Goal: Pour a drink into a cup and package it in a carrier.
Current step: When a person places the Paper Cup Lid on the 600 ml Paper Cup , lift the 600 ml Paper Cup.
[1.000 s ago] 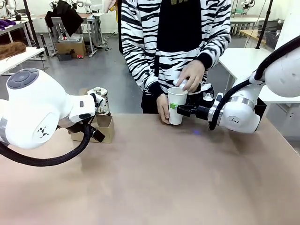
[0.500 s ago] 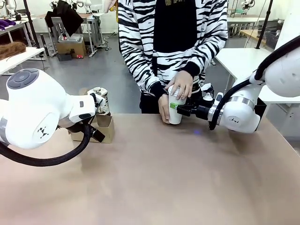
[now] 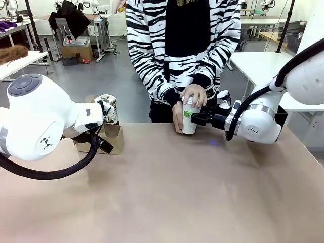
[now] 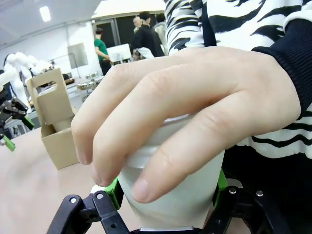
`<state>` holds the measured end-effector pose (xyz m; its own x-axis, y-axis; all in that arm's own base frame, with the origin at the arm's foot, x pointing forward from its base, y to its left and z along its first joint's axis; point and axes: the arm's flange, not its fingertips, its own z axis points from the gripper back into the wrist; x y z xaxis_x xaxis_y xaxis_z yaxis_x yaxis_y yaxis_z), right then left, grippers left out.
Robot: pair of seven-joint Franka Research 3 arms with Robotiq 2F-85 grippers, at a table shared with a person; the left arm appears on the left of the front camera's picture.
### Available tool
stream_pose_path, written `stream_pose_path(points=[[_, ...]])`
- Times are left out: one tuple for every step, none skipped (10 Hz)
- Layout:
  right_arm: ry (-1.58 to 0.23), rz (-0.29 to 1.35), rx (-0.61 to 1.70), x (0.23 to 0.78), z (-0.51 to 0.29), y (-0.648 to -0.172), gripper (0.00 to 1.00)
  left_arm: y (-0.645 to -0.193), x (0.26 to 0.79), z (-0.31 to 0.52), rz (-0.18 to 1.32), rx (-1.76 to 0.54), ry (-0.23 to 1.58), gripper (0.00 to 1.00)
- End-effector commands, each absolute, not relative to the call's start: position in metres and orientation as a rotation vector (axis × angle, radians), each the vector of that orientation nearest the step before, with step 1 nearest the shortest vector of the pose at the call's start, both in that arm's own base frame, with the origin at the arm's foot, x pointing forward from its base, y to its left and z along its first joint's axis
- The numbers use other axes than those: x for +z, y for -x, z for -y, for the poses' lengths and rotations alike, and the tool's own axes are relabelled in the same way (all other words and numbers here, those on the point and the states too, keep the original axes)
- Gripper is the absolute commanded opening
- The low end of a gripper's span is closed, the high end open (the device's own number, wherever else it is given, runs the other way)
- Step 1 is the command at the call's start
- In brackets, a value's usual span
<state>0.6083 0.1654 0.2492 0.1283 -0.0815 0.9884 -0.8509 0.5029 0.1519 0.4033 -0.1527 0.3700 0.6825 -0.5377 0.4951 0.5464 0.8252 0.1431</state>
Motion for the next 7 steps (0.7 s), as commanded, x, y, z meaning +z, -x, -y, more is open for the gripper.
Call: stream_pose_path(points=[[-0.912,1.346,0.680,0.2522,-0.1685,-0.6070,0.81,-0.4033,0.3704,0.1521,0.551,-0.606,0.021,1.00],[-0.912,1.346,0.680,0.2522,-0.1685,-0.6070,0.81,-0.4033,0.3704,0.1521,0.551,-0.606,0.021,1.00],[-0.912,1.346,0.680,0.2522,-0.1685,-0.6070,0.81,-0.4033,0.3704,0.1521,0.551,-0.606,0.021,1.00],[-0.912,1.346,0.680,0.2522,-0.1685,-0.6070,0.81,-0.4033,0.3704,0.1521,0.551,-0.606,0.021,1.00],[-0.912,1.346,0.680,0.2522,-0.1685,-0.6070,0.81,-0.4033,0.3704,0.1521,0.551,-0.606,0.021,1.00],[-0.912,1.346,0.680,0.2522,-0.1685,-0.6070,0.81,-0.4033,0.3704,0.1521,0.551,-0.606,0.021,1.00],[-0.912,1.346,0.680,0.2522,-0.1685,-0.6070,0.81,-0.4033,0.3704,0.1521,0.551,-0.606,0.021,1.00]])
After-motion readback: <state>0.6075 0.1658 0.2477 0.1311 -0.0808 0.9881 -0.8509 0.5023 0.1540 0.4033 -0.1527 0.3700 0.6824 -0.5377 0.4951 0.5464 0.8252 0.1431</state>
